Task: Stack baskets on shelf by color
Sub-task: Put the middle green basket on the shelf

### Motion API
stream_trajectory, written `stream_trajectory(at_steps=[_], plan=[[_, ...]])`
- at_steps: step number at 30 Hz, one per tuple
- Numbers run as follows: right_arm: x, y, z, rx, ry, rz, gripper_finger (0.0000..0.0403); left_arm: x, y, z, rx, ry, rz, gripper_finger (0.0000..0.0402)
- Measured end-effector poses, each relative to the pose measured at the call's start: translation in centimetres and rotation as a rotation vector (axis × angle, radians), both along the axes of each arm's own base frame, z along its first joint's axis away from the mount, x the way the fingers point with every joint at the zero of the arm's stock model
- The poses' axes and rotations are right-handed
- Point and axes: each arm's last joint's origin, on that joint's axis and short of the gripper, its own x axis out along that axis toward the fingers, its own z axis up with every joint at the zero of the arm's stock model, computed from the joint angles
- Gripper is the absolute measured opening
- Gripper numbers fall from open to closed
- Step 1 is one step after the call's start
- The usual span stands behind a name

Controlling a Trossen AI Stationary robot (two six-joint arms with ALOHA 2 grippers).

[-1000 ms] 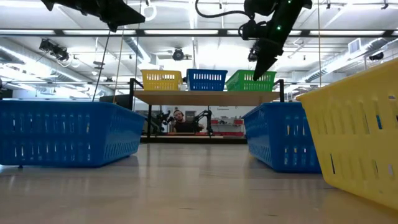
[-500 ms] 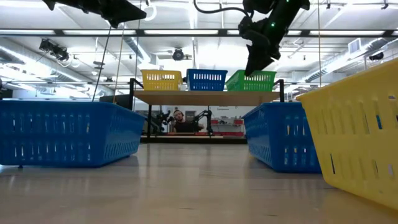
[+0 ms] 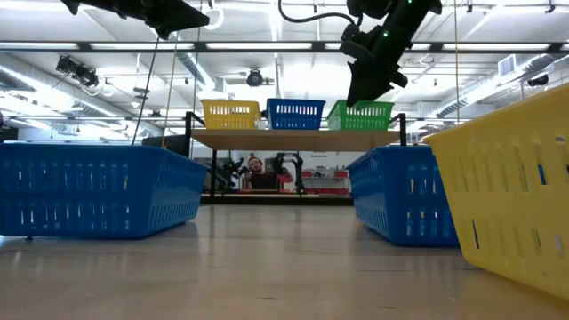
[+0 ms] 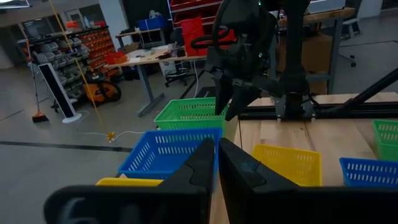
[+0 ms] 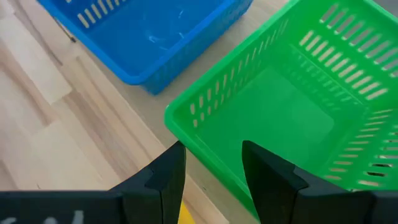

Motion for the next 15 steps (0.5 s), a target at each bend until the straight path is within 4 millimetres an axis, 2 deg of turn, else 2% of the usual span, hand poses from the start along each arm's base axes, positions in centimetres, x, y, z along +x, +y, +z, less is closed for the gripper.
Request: stream_trajectory(at_steps=[5,15], plan=[[0.03,0.07,-0.03,0.012,0.0,0.027,0.0165,0.0,0.0,0.0,0.0,0.0,0.0,0.0026],[0.04,0.09,-0.03,0.066,-0.044,-0.044,0.0165,0.0,0.0,0.01,-0.002,-0.001,0.0,0.0033]])
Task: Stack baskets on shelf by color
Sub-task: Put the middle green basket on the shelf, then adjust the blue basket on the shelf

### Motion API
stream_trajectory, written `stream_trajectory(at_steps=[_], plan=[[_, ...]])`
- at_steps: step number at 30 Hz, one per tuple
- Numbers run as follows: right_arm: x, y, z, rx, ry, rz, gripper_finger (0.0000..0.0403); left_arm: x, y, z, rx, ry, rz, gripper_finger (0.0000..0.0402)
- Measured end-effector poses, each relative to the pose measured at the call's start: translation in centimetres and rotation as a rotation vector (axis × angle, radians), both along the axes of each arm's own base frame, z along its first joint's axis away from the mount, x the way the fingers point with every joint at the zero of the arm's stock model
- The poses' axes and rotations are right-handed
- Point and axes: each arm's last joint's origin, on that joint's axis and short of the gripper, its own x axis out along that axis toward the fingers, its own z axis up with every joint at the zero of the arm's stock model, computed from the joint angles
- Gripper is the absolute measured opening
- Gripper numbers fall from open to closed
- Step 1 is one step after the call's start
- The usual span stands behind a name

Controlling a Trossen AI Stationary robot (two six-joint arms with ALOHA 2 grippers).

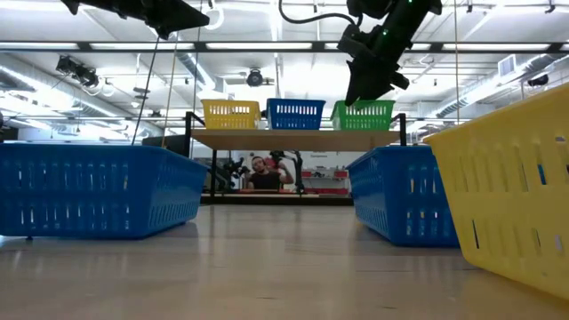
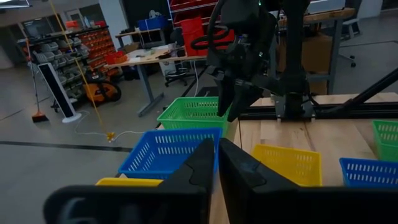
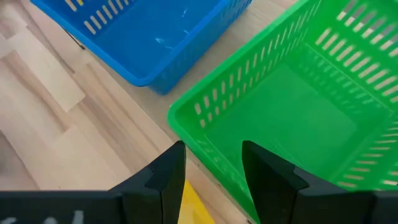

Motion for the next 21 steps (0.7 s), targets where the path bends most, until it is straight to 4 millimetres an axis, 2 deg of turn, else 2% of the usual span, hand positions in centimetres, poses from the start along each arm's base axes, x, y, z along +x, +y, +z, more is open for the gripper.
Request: stream_trajectory(at_steps=[10,21], plan=[[0.8,0.4,0.4,-0.048,-0.041,0.119,0.0165,0.0,0.0,0.0,0.0,0.0,0.0,0.0026],[2.7,2.7,1.8,-0.286,-0.1,0.388,0.0165,0.0,0.0,0.0,0.002,0.001,0.0,0.0034]])
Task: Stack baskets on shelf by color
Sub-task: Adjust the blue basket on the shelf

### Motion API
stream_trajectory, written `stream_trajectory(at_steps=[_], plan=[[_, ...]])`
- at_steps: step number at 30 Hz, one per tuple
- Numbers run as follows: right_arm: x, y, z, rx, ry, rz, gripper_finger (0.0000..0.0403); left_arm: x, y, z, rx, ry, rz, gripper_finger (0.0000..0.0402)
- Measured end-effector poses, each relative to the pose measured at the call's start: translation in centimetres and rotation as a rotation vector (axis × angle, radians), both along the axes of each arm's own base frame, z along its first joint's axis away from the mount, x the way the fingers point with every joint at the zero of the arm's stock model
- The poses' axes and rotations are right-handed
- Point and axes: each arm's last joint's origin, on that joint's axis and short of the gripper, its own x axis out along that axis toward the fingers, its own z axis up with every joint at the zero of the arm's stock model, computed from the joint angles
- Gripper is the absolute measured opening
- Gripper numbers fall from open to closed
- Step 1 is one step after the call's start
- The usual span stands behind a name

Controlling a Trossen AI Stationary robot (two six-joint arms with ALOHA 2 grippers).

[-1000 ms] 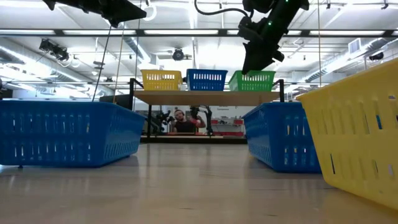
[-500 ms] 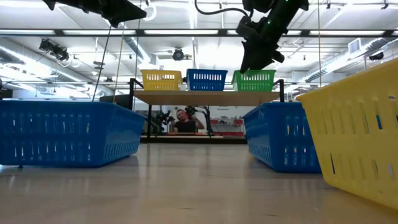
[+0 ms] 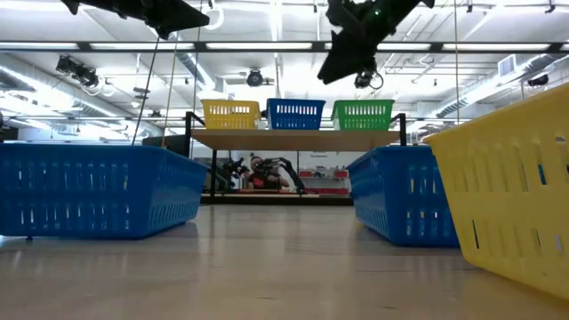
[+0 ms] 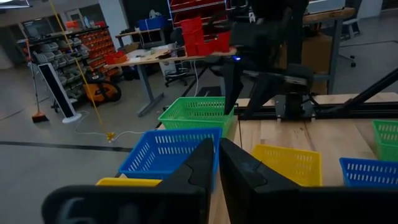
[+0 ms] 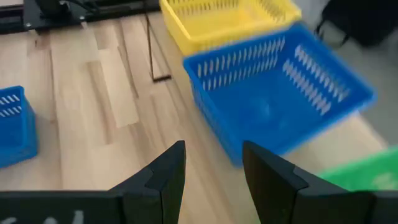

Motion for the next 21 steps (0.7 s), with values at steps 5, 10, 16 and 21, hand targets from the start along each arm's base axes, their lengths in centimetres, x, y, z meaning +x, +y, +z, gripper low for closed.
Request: stream_trajectory(at_steps=[5,10,16,21], plan=[[0.3,0.2,0.5,-0.093,-0.02,0.023,0.0165,0.0,0.0,0.0,0.0,-0.001,0.0,0.0029],[0.5,-0.4,0.3,-0.138,0.003,0.039,0.0165,0.0,0.0,0.1,0.006,-0.01,0.011,0.0031],[2.4,-1.2,-2.0,-0.145,0.069,0.088,0.0165,0.0,0.1,0.3,0.009,-0.024,0.018,0.0036],[4.7,-1.8,-2.3,-0.146,0.104,0.093,0.0165,0.0,0.1,0.2,0.008,-0.021,0.019,0.003]])
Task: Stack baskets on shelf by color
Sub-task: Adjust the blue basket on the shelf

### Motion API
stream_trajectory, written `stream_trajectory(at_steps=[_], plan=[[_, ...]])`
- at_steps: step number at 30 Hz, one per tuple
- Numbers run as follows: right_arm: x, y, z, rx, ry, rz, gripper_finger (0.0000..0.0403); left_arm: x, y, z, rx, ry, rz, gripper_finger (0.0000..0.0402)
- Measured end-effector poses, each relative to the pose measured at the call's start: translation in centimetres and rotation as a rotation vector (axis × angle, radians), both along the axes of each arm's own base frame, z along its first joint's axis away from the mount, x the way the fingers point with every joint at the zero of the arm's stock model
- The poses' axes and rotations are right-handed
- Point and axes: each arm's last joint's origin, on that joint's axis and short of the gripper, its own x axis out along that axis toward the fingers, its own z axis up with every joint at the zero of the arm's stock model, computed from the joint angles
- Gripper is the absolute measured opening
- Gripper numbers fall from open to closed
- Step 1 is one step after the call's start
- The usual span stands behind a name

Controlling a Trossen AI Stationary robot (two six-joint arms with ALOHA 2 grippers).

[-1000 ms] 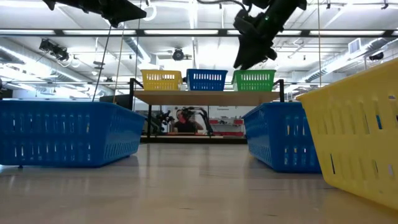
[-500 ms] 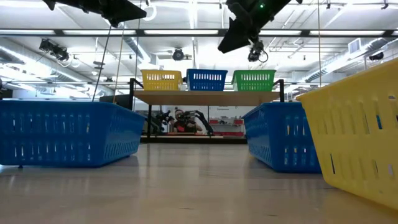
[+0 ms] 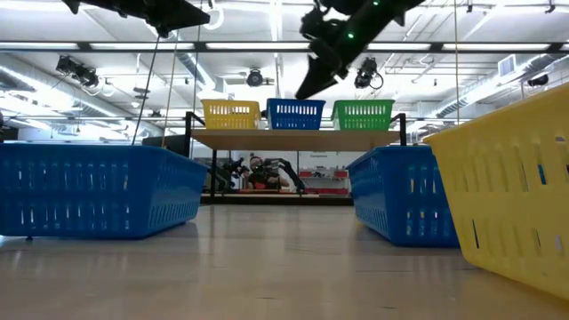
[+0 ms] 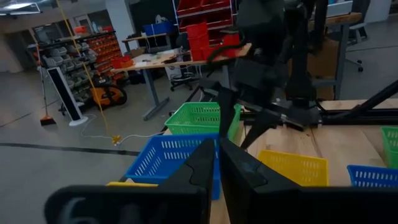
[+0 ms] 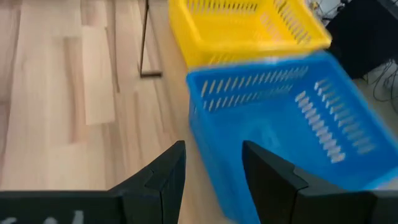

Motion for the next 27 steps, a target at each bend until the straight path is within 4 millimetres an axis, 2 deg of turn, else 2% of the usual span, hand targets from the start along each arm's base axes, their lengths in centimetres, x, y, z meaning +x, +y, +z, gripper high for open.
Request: stream_trajectory(at_steps=[8,13,22,27], plan=[[2.9,-0.8,0.7,0.044,0.122,-0.013,0.0165,0.0,0.0,-0.1,0.0,0.008,0.0,0.004],[4.3,-1.2,0.0,0.105,0.18,-0.056,0.0165,0.0,0.0,-0.1,-0.004,0.015,-0.001,0.0038],[4.1,-1.2,0.7,0.177,0.131,-0.154,0.0165,-0.7,-0.4,0.2,0.006,0.005,0.0,0.0034],[4.0,-1.3,0.4,0.19,0.136,-0.197,0.0165,-1.0,-0.5,0.2,0.004,0.002,0.0,0.0039]])
